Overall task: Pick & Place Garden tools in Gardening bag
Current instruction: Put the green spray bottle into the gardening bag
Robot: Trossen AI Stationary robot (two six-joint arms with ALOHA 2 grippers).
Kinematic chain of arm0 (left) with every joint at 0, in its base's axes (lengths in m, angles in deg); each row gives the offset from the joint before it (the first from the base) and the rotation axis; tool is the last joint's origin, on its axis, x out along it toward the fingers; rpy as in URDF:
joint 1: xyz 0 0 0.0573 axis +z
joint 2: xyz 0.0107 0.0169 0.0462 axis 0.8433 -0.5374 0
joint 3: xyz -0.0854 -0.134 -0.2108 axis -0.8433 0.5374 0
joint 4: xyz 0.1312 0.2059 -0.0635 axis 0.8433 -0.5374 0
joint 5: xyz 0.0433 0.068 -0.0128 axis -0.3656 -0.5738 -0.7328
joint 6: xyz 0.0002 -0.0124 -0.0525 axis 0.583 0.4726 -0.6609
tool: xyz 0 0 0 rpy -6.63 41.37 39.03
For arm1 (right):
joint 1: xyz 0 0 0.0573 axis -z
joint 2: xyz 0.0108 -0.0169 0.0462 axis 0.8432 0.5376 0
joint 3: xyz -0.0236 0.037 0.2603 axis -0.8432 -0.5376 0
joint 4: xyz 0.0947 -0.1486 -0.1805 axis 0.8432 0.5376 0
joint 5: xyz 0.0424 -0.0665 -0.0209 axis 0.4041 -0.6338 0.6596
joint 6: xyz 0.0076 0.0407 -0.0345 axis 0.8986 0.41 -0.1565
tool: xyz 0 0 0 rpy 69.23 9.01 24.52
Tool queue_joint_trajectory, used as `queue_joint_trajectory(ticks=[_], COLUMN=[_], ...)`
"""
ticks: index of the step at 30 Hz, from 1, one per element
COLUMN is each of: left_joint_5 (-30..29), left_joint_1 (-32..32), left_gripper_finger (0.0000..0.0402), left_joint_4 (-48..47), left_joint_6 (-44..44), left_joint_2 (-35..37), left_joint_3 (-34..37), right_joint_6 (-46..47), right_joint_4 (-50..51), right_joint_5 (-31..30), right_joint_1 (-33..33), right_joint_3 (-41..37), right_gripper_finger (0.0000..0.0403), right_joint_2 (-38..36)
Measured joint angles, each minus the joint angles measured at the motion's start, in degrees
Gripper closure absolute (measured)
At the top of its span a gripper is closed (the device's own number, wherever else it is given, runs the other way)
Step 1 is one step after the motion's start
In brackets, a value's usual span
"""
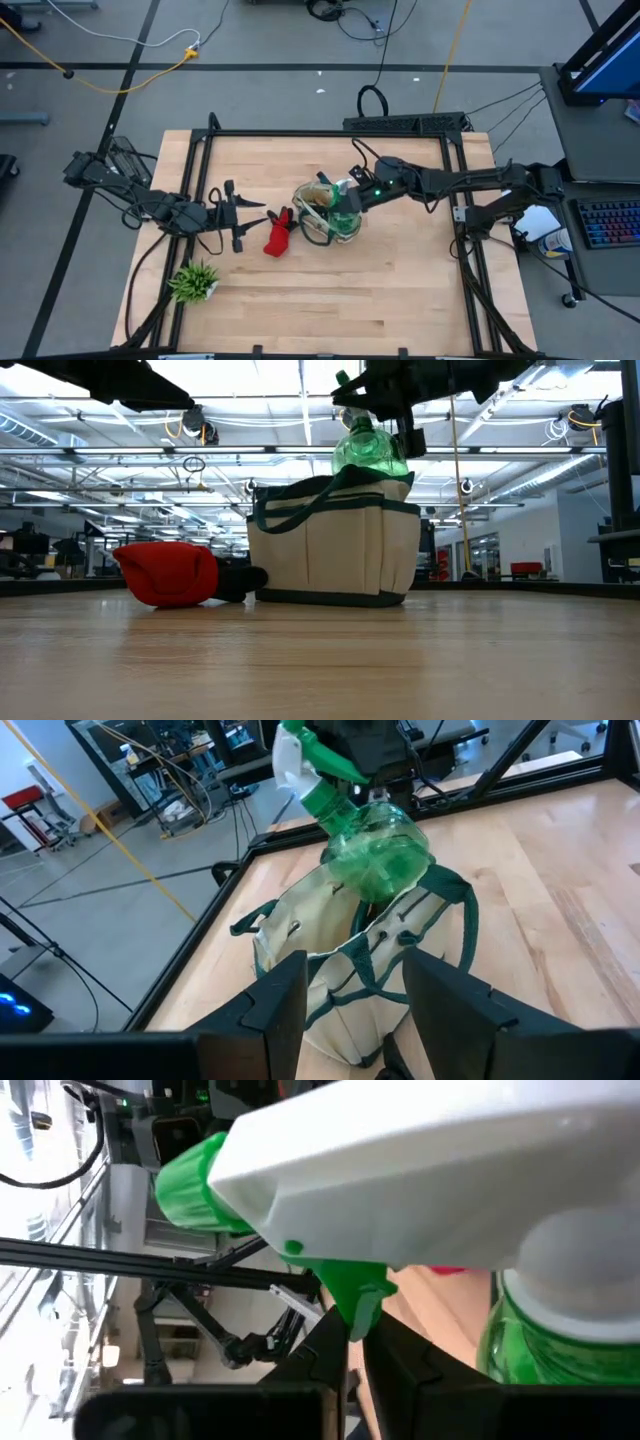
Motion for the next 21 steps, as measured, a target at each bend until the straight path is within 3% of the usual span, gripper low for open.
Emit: queue_joint_trajectory(ticks=[7,13,21], left_joint_5=[0.0,0.0,0.0], left_joint_1=[0.0,0.0,0.0], left_gripper_finger=[0.0229,0.0229,0.0229], left_joint_4=[0.0,0.0,0.0], left_joint_6=[-0.1,-0.1,-0.1], left_joint_2=[0.0,0.0,0.0], left_joint_3=[0.0,0.0,0.0], right_joint_6=[-5.8,-3.9,-4.4], right_joint_4=[1.6,9.4,9.4], right_joint_5=[-3.9,-1.0,5.8], right_joint_1=[2.2,1.5,1.5], right_joint_3=[0.0,0.0,0.0], right_gripper_finger=[0.0385,0.0385,0.0385], right_joint_2=[0.0,0.4,4.8])
